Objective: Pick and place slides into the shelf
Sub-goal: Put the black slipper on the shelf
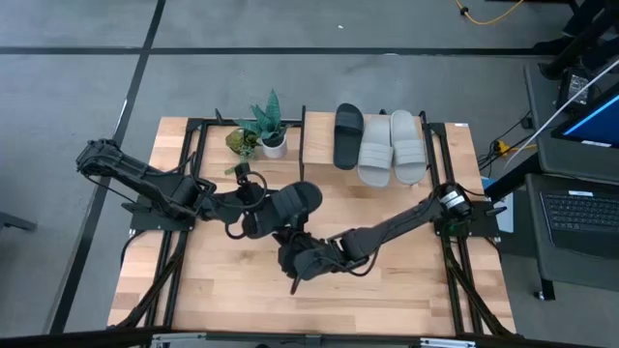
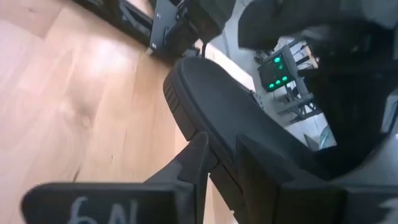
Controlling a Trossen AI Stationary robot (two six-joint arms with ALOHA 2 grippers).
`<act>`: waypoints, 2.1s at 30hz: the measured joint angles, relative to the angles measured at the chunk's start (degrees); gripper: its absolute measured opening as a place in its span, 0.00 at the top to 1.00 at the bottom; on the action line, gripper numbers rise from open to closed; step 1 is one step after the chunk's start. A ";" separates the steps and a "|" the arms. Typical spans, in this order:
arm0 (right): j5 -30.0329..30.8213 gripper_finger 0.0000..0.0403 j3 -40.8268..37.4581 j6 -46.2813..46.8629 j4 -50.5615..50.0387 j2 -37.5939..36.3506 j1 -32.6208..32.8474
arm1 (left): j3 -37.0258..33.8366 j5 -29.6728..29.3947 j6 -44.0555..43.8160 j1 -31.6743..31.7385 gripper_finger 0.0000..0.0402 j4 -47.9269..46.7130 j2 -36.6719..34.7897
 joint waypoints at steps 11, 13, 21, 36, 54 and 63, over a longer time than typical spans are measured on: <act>7.04 0.79 -0.04 -4.74 12.72 0.13 3.81 | 0.07 -1.18 0.09 0.07 1.00 0.02 -0.09; 10.06 0.79 -0.04 -6.89 15.46 0.13 4.48 | 0.07 -1.20 0.09 0.07 1.00 -0.01 -0.09; 17.45 0.78 -0.04 -9.47 20.68 0.13 4.73 | 0.07 -1.20 0.11 0.07 1.00 -0.04 -0.04; 17.58 0.39 0.02 -8.22 22.82 0.07 2.81 | 0.07 -1.20 0.13 0.09 1.00 -0.13 0.02; 32.61 0.36 0.02 2.71 11.29 0.02 1.04 | 0.04 -1.24 0.51 0.11 1.00 -0.35 0.07; 35.81 0.44 0.02 -0.23 11.09 0.02 1.75 | 0.04 -1.39 -0.99 -1.55 1.00 -0.38 0.07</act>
